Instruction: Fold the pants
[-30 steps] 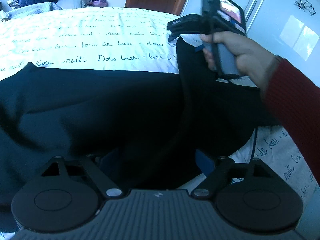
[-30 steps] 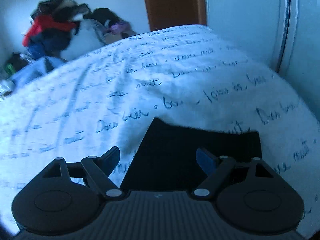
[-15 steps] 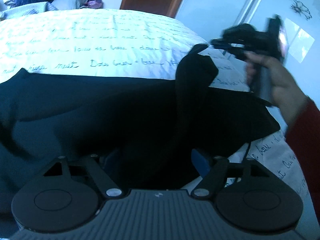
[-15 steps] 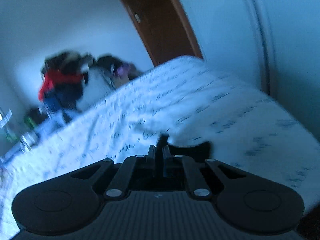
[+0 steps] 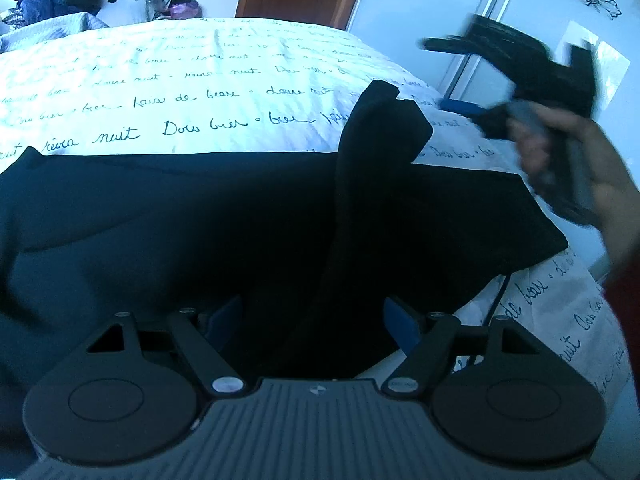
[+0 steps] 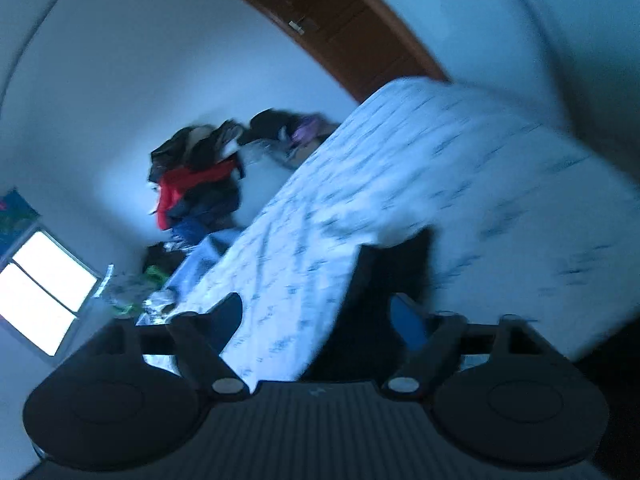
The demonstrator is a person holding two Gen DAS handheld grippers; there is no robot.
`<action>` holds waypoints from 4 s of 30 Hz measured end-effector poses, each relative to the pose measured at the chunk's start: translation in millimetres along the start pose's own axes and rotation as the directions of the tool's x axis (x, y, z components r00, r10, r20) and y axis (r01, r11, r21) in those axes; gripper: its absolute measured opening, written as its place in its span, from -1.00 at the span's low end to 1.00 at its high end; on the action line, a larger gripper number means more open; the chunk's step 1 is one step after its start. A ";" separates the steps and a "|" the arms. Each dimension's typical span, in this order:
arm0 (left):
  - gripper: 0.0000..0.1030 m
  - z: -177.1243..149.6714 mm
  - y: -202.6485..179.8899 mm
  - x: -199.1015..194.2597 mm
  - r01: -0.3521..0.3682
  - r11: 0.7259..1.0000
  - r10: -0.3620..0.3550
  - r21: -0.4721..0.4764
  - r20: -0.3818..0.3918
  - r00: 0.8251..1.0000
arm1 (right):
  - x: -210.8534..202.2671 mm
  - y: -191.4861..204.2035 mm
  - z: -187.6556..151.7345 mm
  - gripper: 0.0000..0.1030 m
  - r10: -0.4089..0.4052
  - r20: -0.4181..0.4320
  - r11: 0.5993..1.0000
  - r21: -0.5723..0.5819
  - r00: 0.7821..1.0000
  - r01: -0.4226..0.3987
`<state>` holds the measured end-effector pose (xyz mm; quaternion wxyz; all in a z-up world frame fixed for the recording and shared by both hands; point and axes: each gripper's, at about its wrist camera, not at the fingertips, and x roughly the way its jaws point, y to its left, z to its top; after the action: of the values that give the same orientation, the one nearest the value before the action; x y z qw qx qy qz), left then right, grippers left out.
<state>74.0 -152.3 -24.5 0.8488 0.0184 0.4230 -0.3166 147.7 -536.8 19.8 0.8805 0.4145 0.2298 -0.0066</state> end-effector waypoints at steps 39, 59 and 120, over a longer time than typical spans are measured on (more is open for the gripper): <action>-0.67 7.6 -46.2 26.1 -0.234 0.943 0.193 0.235 0.183 0.964 | -104.4 -14.1 -3.5 -0.93 -0.052 0.213 0.998 -0.013 0.976 0.056; -0.65 4.2 -48.4 6.4 -0.195 0.959 0.163 0.207 0.161 0.973 | -134.9 -75.0 -46.1 -0.93 -0.250 0.223 0.968 0.066 0.942 0.242; 0.41 -47.9 131.6 -105.9 -0.485 0.875 0.484 -0.021 0.106 0.869 | -8.4 153.5 -227.3 1.00 -0.313 0.102 0.181 -0.969 0.944 0.165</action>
<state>66.1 22.4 -9.1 0.9226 0.1092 0.3575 -0.0957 80.4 -271.0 9.7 0.9172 -0.2642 0.2972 0.0248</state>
